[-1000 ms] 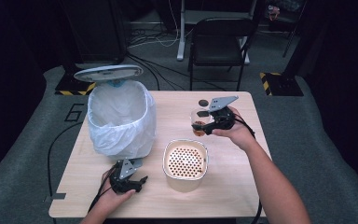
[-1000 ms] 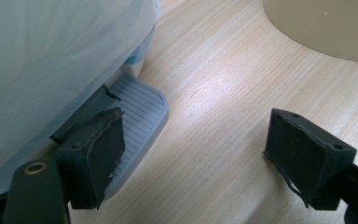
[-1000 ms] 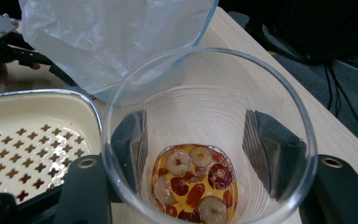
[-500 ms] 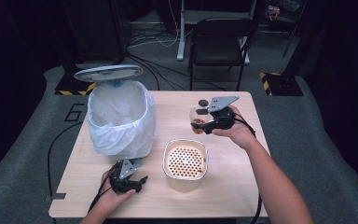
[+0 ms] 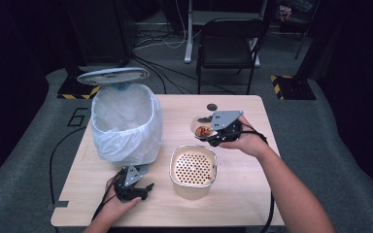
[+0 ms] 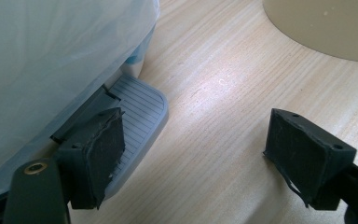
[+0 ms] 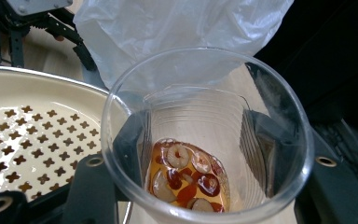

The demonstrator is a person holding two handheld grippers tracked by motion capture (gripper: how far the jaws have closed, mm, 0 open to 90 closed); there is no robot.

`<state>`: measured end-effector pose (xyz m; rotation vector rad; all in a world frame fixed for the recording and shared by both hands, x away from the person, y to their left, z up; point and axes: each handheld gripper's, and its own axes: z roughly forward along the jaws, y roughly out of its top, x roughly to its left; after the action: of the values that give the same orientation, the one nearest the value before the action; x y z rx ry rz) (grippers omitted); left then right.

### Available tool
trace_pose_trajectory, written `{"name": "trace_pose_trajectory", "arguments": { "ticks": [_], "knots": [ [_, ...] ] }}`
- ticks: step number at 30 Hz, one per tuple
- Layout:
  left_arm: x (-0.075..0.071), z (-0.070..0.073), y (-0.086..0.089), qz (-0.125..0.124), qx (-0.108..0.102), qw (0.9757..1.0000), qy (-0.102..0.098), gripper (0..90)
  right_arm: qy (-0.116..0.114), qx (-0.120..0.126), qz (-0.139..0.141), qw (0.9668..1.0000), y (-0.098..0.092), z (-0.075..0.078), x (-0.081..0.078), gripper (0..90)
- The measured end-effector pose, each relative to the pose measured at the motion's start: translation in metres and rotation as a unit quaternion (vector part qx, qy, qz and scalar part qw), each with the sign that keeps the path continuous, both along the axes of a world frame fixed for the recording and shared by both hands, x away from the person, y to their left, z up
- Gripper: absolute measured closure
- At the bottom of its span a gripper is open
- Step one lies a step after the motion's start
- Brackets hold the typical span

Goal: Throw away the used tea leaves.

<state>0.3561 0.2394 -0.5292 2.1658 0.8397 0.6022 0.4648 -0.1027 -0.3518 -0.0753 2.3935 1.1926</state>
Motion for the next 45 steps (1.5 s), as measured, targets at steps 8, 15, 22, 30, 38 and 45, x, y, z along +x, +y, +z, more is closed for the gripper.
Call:
{"name": "trace_pose_trajectory", "arguments": {
  "ticks": [8, 15, 22, 30, 38, 45],
  "knots": [
    [0.000, 0.000, 0.000, -0.002, 0.000, 1.0000, 0.003, 19.4, -0.063, -0.017, 0.017, 0.9977, 0.004, -0.002, -0.011, 43.8],
    [0.000, 0.000, 0.000, -0.002, 0.000, 1.0000, 0.003, 19.4, -0.114, -0.035, 0.025, 0.9925, 0.009, -0.008, -0.023, 44.4],
    [0.000, 0.000, 0.000, -0.002, 0.001, 1.0000, 0.003, 19.4, -0.169, -0.046, 0.020, 0.9844, 0.011, -0.012, -0.036, 44.8],
    [0.000, 0.000, 0.000, -0.002, 0.000, 1.0000, 0.003, 19.4, -0.237, -0.085, 0.026, 0.9673, 0.017, -0.013, -0.052, 45.4],
    [0.000, 0.000, 0.000, -0.002, 0.000, 1.0000, 0.003, 19.4, -0.355, -0.180, 0.039, 0.9165, 0.028, -0.021, -0.075, 45.6],
    [0.000, 0.000, 0.000, -0.002, 0.000, 1.0000, 0.003, 19.4, -0.455, -0.242, 0.052, 0.8555, 0.035, -0.031, -0.085, 45.8]
  ]
}}
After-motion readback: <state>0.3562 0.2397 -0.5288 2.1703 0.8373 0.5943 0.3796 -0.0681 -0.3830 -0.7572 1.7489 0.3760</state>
